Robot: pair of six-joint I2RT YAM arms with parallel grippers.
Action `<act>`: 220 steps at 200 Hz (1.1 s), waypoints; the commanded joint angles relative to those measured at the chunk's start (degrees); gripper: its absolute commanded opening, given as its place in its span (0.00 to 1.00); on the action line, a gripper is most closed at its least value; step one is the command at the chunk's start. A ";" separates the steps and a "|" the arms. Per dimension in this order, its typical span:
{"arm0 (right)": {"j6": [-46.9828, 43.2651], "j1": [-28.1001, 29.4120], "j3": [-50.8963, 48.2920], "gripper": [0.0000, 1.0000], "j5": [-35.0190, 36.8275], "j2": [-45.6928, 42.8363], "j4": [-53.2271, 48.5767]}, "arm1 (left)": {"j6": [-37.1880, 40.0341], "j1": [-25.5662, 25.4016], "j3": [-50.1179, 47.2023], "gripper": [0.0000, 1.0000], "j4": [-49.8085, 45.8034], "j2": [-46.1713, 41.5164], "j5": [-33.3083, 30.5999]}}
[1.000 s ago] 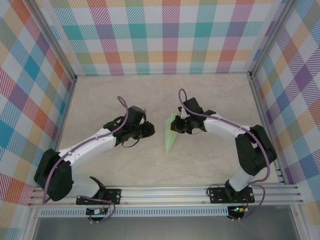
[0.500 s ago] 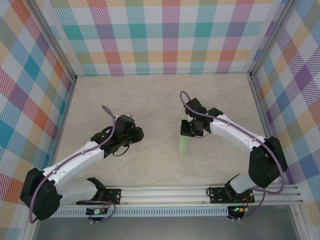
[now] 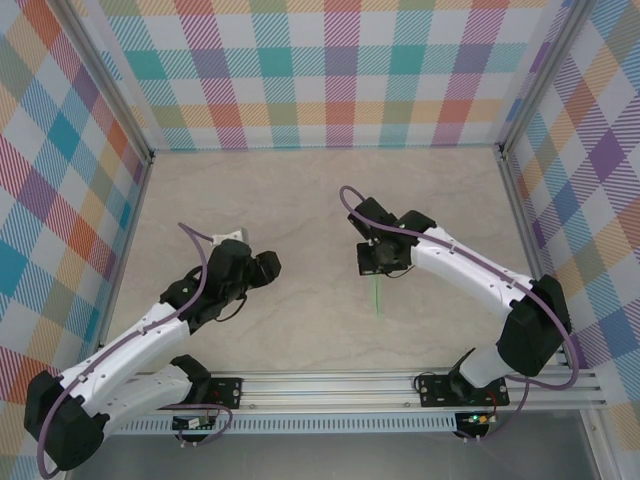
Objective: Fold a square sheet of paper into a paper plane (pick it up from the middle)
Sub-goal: Turn over the paper at the center of the table.
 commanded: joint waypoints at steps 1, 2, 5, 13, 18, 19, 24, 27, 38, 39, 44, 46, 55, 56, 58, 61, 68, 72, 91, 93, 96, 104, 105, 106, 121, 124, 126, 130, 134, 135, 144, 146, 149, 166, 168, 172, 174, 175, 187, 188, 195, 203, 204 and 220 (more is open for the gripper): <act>0.20 1.65 3.12 0.04 5.33 1.63 -5.71 | 1.12 0.83 -1.70 0.75 -1.85 -3.92 -4.24; 0.20 1.71 3.28 0.04 5.43 1.72 -5.86 | 1.16 0.83 -1.76 0.76 -1.86 -4.07 -4.42; 0.27 1.89 3.61 0.04 5.84 2.01 -6.28 | 1.11 0.87 -2.02 0.78 -1.93 -4.58 -4.79; 1.04 2.51 4.66 0.04 7.58 3.21 -8.14 | 1.11 0.93 -2.72 0.82 -2.10 -5.87 -5.97; 2.06 2.84 5.60 0.04 9.18 4.30 -9.90 | 1.03 0.92 -3.05 0.84 -2.38 -6.72 -6.77; 2.32 2.88 5.79 0.04 9.51 4.54 -10.33 | 1.02 0.92 -3.10 0.84 -2.47 -6.88 -6.96; 3.42 3.13 6.90 0.04 11.05 5.71 -12.21 | 0.87 0.92 -3.46 0.86 -2.68 -7.67 -7.61; 3.97 3.22 7.54 0.04 11.88 6.68 -13.67 | 0.83 0.92 -3.68 0.87 -2.91 -8.16 -7.97; 7.49 3.67 10.08 0.03 15.21 10.09 -18.18 | 0.92 0.92 -4.01 0.91 -3.82 -9.65 -9.07; 7.76 3.78 10.27 0.03 15.43 10.30 -18.47 | 0.92 0.92 -4.02 0.92 -3.89 -9.79 -9.16; 8.64 3.94 11.19 0.02 16.27 12.05 -19.80 | 1.04 0.96 -4.21 0.93 -4.40 -10.40 -9.58; 9.15 4.12 11.44 0.02 16.60 12.67 -20.23 | 1.02 0.95 -4.27 0.93 -4.60 -10.56 -9.73; 11.10 4.67 13.10 0.02 17.44 15.21 -21.60 | 1.30 0.94 -4.66 0.96 -5.43 -11.65 -10.30; 11.32 4.77 13.23 0.02 17.51 15.50 -21.67 | 1.33 0.97 -4.69 0.96 -5.49 -11.80 -10.35; 11.73 4.90 13.55 0.02 17.63 16.04 -21.99 | 1.36 0.93 -4.72 0.96 -5.67 -11.92 -10.56; 12.25 5.13 13.92 0.02 17.83 16.63 -22.25 | 1.37 0.99 -4.85 0.96 -5.95 -12.29 -10.71; 13.47 5.53 14.86 0.02 18.00 18.52 -22.74 | 1.40 0.92 -5.14 0.97 -6.47 -13.06 -10.99; 14.07 5.73 15.41 0.02 17.94 19.54 -22.88 | 1.35 0.93 -5.22 0.98 -6.81 -13.51 -11.17; 15.94 6.12 18.33 0.02 17.67 24.52 -23.06 | 0.83 0.92 -6.01 1.00 -7.66 -15.42 -11.90; 16.29 6.14 18.71 0.02 17.69 25.15 -23.24 | 0.77 0.92 -6.10 1.00 -7.66 -15.63 -11.94; 16.71 6.17 19.33 0.02 17.75 26.04 -23.58 | 0.71 0.92 -6.25 1.00 -7.66 -15.88 -12.05; 17.75 6.35 20.74 0.02 17.77 28.49 -24.00 | 0.67 0.92 -6.61 1.00 -7.57 -16.60 -12.01; 17.94 6.35 21.05 0.01 17.76 28.86 -24.06 | 0.67 0.92 -6.63 1.00 -7.53 -16.65 -12.00; 18.13 6.40 21.29 0.01 17.76 29.22 -24.09 | 0.62 0.92 -6.69 1.00 -7.55 -16.72 -12.03; 19.71 6.99 24.29 0.02 17.48 34.08 -24.78 | 0.35 0.92 -7.23 1.00 -7.25 -17.39 -11.77; 19.83 7.09 25.06 0.02 17.36 35.12 -24.93 | 0.35 0.92 -7.27 1.00 -7.16 -17.47 -11.58; 19.96 7.15 25.58 0.02 17.33 35.82 -25.16 | 0.45 0.92 -7.32 1.00 -7.07 -17.49 -11.55; 20.45 7.38 26.72 0.02 17.38 37.01 -25.75 | 0.40 0.95 -7.36 1.00 -6.97 -17.49 -11.39; 20.81 7.52 27.78 0.03 17.46 38.43 -26.17 | 0.37 0.92 -7.37 1.00 -6.96 -17.44 -11.29; 20.79 7.60 28.00 0.03 17.48 38.57 -26.29 | 0.34 0.92 -7.37 1.00 -7.00 -17.42 -11.28; 20.68 7.92 30.66 0.03 16.93 41.39 -27.06 | 0.31 0.92 -7.32 1.00 -7.13 -17.24 -11.04; 20.62 8.04 31.27 0.03 16.78 42.00 -27.25 | 0.31 0.92 -7.29 1.00 -7.07 -17.23 -10.91; 20.68 8.14 32.00 0.04 16.67 42.81 -27.59 | 0.31 0.96 -7.28 1.00 -7.12 -17.16 -10.82; 20.16 8.94 35.85 0.11 15.79 46.20 -27.98 | -0.01 0.92 -7.14 1.00 -6.85 -16.97 -9.90; 20.16 8.98 36.23 0.12 15.64 46.46 -28.10 | -0.03 0.92 -7.11 1.00 -6.84 -16.97 -9.81; 20.07 9.11 36.92 0.12 15.42 47.14 -28.16 | -0.25 0.92 -7.16 1.00 -6.77 -17.03 -9.73; 19.98 9.15 37.23 0.12 15.24 47.44 -28.10 | -0.33 0.92 -7.22 1.00 -6.78 -16.94 -9.64; 19.94 9.20 37.34 0.12 15.18 47.56 -28.04 | -0.36 0.92 -7.16 1.00 -6.74 -16.91 -9.53; 19.16 9.47 38.43 0.14 13.62 48.63 -26.95 | -0.49 0.92 -7.13 1.00 -6.66 -16.71 -9.17; 19.16 9.47 38.43 0.14 13.62 48.63 -26.95 | -0.53 0.96 -7.12 1.00 -6.72 -16.70 -9.12; 18.79 9.51 38.72 0.15 12.46 48.99 -25.95 | -0.71 0.92 -7.15 1.00 -6.80 -16.54 -8.89; 18.25 9.60 39.19 0.15 11.16 49.35 -25.08 | -0.84 0.92 -7.11 1.00 -6.87 -16.45 -8.74; 18.24 9.60 39.24 0.15 11.08 49.35 -24.95 | -0.88 0.96 -7.15 1.00 -6.87 -16.44 -8.73; 17.03 9.69 39.90 0.24 8.58 49.07 -23.30 | -1.22 0.92 -7.01 1.00 -6.84 -16.22 -8.27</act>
